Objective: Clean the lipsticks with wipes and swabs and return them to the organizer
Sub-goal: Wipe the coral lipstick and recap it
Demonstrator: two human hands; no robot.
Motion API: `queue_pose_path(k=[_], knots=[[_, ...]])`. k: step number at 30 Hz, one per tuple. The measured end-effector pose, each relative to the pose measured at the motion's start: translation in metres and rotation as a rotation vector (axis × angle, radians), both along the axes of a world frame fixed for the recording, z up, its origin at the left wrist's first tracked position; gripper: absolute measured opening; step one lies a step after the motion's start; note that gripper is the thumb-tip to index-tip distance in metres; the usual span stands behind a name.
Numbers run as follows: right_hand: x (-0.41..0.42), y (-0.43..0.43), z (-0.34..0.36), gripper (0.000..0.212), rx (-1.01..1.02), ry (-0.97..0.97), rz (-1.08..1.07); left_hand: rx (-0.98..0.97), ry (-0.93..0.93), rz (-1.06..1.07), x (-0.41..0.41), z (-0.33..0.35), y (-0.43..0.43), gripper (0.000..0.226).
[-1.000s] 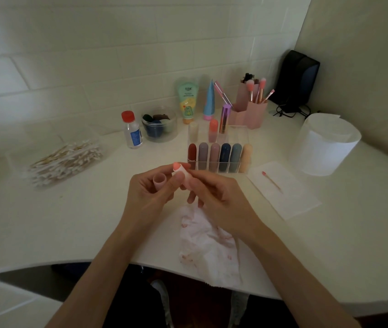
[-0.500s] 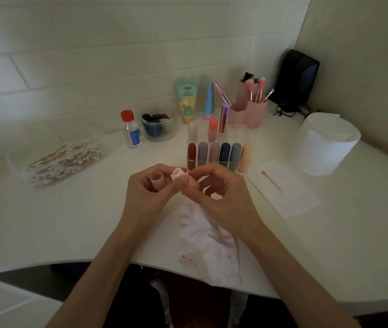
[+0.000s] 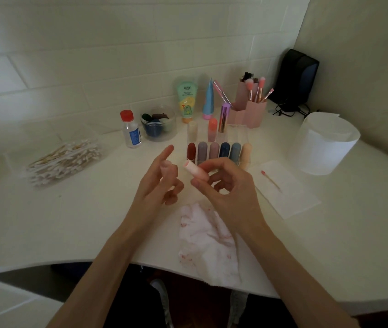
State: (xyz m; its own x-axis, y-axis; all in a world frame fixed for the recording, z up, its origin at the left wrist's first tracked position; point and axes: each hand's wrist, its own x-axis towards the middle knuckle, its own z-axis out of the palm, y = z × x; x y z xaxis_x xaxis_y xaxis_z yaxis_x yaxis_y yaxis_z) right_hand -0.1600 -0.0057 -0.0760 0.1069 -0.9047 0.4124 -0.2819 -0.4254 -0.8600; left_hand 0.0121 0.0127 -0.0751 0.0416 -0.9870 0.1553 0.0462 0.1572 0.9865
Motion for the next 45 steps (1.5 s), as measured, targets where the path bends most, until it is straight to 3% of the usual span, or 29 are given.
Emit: queue_pose_path(k=[3, 8, 12, 15, 33, 45], knots=[[-0.0028, -0.0008, -0.0003, 0.027, 0.015, -0.030, -0.039, 0.086, 0.095, -0.011, -0.0006, 0.0006, -0.0031, 0.050], [-0.0048, -0.0025, -0.0018, 0.023, 0.001, -0.022, -0.082, -0.112, -0.139, 0.062, 0.0003, 0.0014, 0.0036, 0.047], [-0.0048, -0.0031, -0.0024, 0.021, -0.038, 0.001, -0.049, -0.109, -0.093, 0.122, 0.0004, 0.0039, 0.0026, 0.023], [-0.0031, -0.0023, -0.0030, 0.025, -0.063, 0.051, -0.021, -0.165, -0.123, 0.089, 0.0017, 0.0019, 0.0017, 0.019], [-0.0011, 0.0008, -0.0032, 0.035, -0.117, 0.093, -0.037, -0.236, -0.206, 0.090, 0.0026, 0.0009, 0.0024, 0.032], [-0.0020, 0.0027, -0.0016, 0.030, -0.060, 0.095, -0.059, -0.208, -0.150, 0.113, 0.0036, -0.0021, 0.0022, 0.032]])
